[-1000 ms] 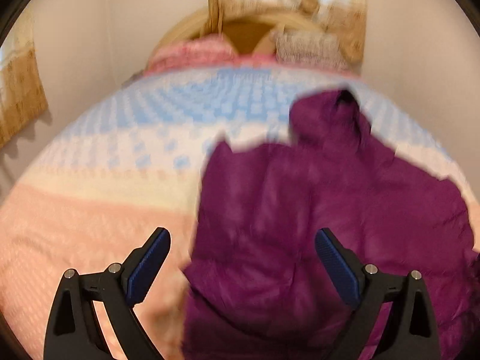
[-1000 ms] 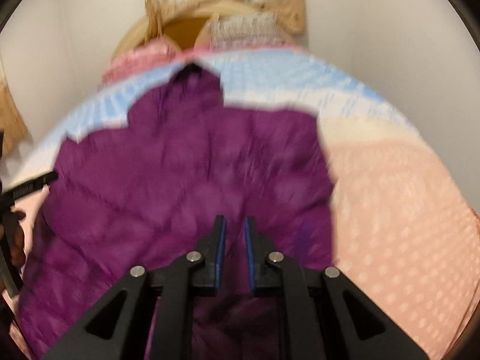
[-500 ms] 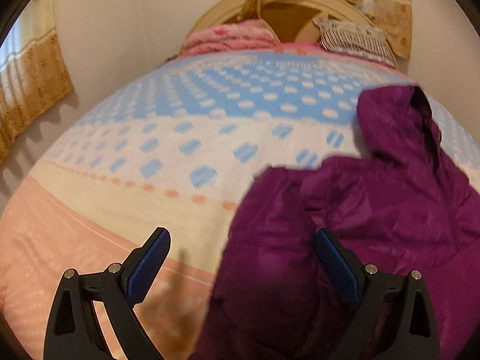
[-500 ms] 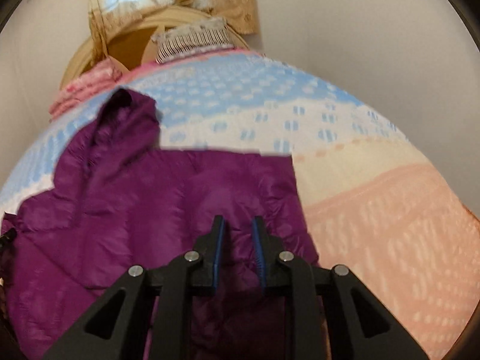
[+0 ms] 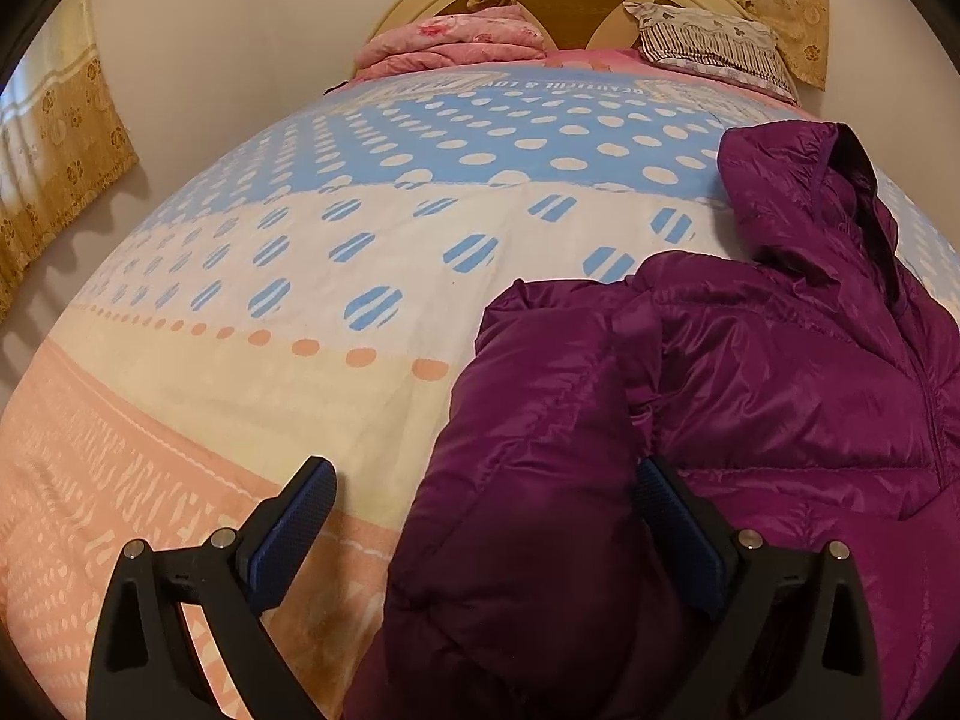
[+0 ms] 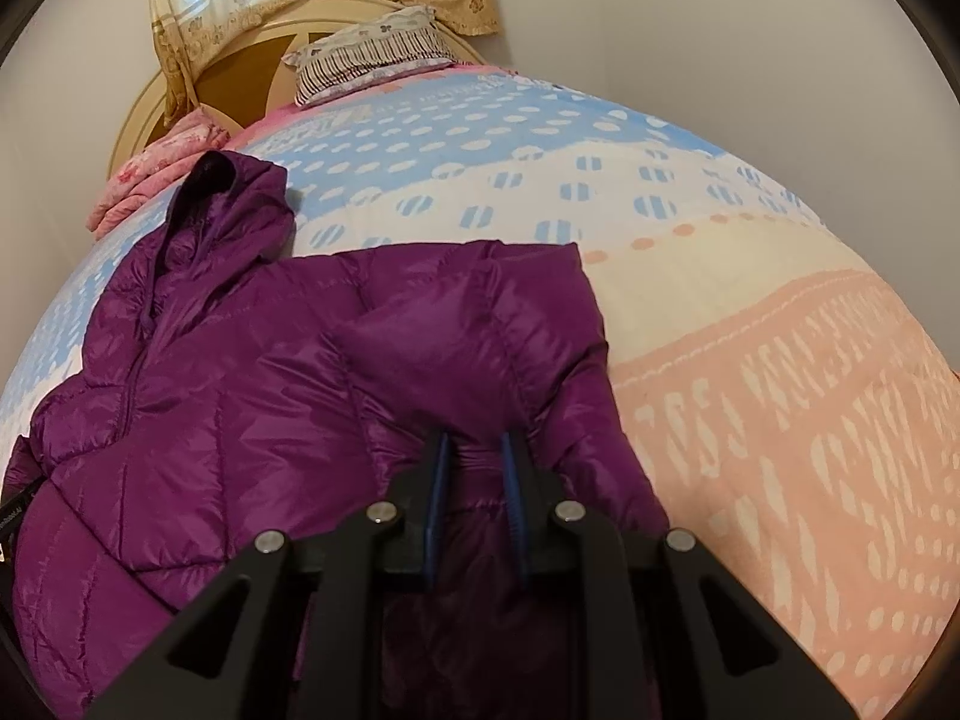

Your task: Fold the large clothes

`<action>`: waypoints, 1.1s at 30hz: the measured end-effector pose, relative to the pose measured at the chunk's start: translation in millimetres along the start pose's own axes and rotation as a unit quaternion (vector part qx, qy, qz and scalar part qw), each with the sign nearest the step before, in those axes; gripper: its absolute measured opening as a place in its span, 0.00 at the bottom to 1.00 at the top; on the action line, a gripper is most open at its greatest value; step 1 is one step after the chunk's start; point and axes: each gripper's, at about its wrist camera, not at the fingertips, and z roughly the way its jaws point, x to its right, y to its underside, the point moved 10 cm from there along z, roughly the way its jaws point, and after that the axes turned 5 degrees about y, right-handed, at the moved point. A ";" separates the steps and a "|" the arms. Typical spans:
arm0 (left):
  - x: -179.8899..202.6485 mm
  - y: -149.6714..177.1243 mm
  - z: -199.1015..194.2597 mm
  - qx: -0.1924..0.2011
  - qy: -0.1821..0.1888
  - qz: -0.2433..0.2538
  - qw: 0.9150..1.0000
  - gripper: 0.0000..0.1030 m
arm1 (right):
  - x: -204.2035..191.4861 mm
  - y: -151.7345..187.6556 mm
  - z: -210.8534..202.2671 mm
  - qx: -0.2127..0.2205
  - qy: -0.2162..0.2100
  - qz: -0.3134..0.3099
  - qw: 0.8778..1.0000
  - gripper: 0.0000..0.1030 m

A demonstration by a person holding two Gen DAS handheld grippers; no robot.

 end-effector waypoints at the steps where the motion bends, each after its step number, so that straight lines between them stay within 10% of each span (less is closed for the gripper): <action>1: 0.0 0.0 0.1 0.000 0.000 0.000 1.000 0.98 | 0.1 0.3 0.1 0.000 0.001 -0.001 1.000 0.21; 27: 0.1 0.5 8.1 -0.017 0.030 -0.024 0.999 0.99 | -1.3 0.7 1.4 0.004 0.018 -0.017 1.000 0.22; 33: -4.1 -19.7 -32.5 0.011 0.059 -0.011 0.998 0.99 | -21.7 -9.6 -18.8 -0.022 -0.033 -0.078 0.996 0.65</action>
